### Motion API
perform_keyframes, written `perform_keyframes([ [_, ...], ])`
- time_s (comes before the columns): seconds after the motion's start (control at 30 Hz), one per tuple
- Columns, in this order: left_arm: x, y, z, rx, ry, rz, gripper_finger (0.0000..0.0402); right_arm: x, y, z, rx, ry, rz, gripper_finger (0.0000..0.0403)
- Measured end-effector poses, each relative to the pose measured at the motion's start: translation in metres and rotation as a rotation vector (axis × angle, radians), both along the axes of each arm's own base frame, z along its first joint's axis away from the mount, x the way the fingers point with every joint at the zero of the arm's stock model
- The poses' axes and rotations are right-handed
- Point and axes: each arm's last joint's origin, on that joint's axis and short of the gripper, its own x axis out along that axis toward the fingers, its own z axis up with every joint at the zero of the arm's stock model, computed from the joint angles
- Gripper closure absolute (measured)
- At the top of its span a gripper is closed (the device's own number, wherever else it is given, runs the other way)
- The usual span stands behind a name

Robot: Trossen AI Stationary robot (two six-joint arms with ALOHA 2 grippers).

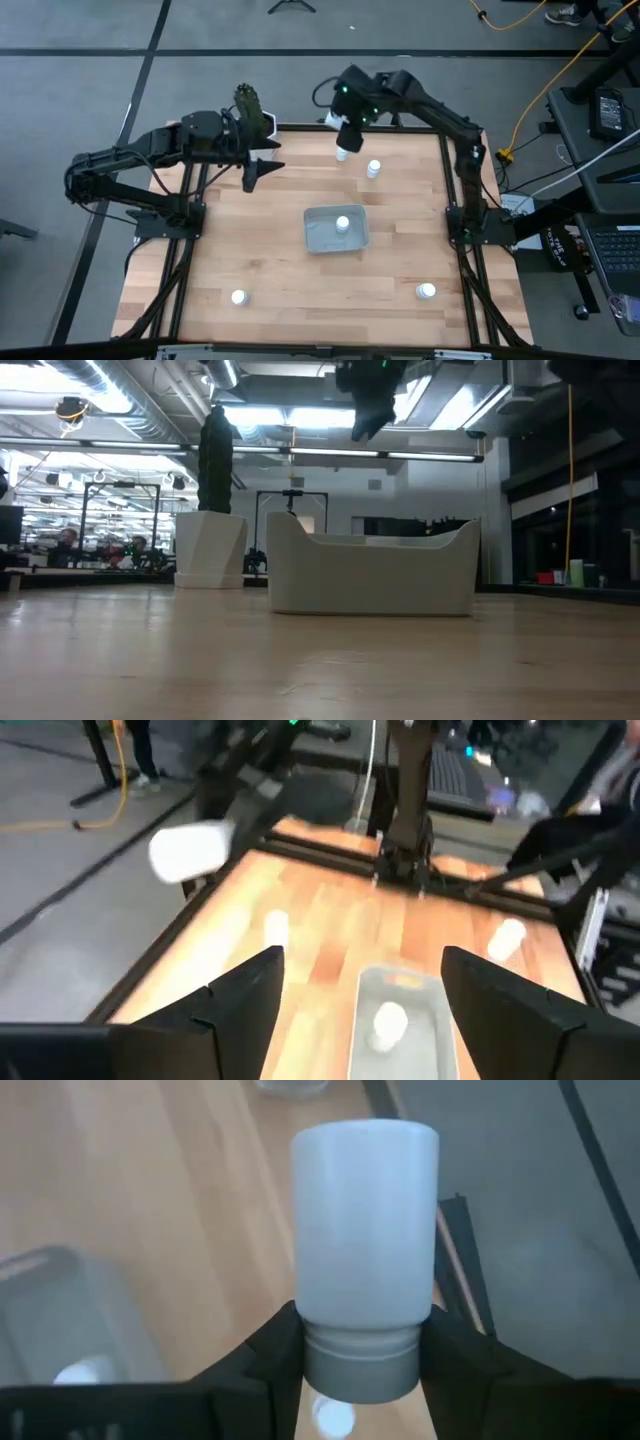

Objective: Pick and place pill bottles into a basket
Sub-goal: Put the white pill bottle into the gray bin

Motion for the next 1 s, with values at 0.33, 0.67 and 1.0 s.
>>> perform_keyframes([
  [0.33,-0.003,-0.004,-0.012,0.001,0.128,-0.068,0.008,0.011,0.098,0.001,0.034,0.094,0.049,0.0251],
  [0.67,0.023,-0.003,-0.036,0.013,0.298,-0.13,0.0063,0.015,0.167,0.001,0.098,0.067,0.093,0.0251],
  [1.0,0.055,-0.02,-0.056,0.026,0.361,-0.223,0.0065,0.014,0.187,0.001,0.078,0.068,0.136,0.0251],
])
